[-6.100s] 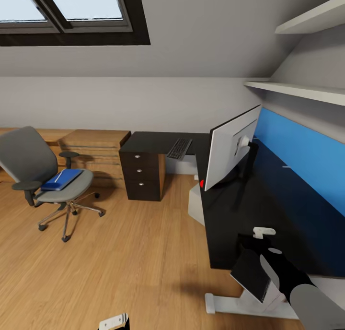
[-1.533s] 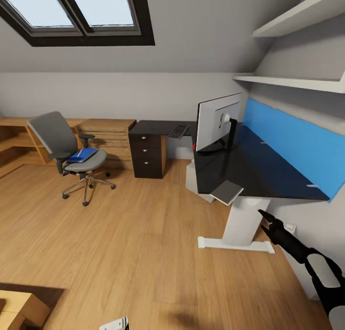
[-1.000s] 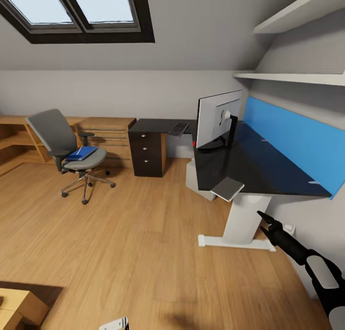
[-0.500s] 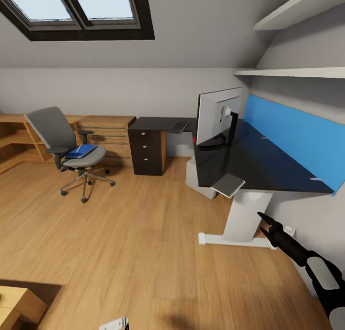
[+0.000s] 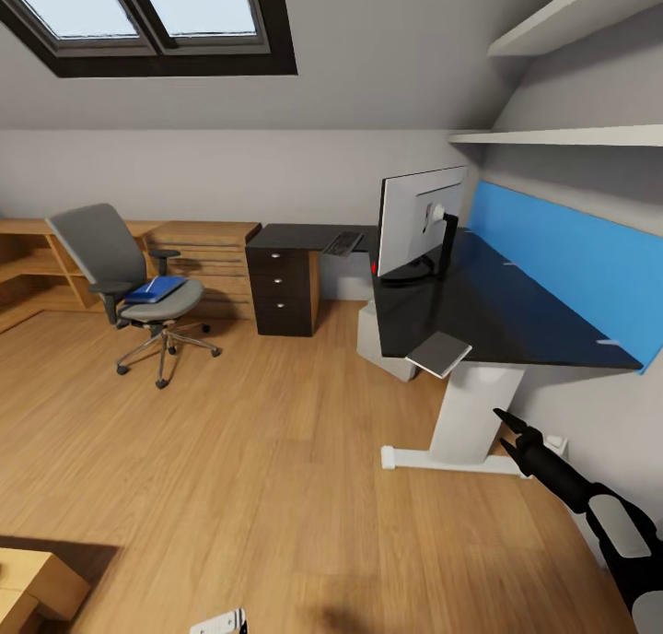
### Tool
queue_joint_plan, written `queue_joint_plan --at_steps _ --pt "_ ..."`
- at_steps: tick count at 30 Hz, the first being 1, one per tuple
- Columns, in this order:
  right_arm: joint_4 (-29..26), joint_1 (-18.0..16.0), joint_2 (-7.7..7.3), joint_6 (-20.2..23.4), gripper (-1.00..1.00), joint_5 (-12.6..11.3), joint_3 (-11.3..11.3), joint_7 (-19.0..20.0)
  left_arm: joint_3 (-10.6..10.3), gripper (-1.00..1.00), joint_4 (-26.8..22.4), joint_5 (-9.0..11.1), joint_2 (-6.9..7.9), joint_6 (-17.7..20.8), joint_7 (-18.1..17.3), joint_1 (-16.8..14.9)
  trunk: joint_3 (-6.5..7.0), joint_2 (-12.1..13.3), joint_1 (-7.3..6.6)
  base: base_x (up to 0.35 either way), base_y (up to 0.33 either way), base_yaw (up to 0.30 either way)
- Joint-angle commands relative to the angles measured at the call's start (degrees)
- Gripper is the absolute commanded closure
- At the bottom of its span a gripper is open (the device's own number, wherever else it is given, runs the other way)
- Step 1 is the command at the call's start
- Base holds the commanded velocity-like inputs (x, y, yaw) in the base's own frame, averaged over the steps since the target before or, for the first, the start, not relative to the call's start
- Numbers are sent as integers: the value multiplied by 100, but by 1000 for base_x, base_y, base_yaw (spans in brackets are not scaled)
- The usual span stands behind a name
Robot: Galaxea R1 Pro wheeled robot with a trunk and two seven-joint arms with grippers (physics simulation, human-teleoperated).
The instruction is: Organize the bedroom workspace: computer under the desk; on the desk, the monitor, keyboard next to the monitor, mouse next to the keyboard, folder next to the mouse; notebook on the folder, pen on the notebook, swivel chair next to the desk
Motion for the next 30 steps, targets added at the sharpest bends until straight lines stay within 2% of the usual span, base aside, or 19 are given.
queue_joint_plan --at_steps 1,7,11,14,30 --pt "2 -4 3 43 -100 -28 -14 1 -16 -100 2 57 3 -25 22 -3 -5 -2 -1 0 0 0" --pt "2 -4 15 40 -100 -35 -15 -6 -16 -100 4 55 6 -25 22 -3 -5 -2 -1 105 0 0" --pt "2 -4 155 -48 -100 -60 -13 -8 -16 -100 2 55 7 -25 23 -3 -5 -2 -1 193 0 0" --pt "2 -4 204 -90 -100 -62 -13 -8 -16 -100 2 51 7 -25 26 -3 -5 -2 -1 87 0 0" --pt "3 -4 238 -101 -100 -90 -13 -34 -31 -100 9 46 7 -27 25 -3 -5 -2 -1 141 0 0"
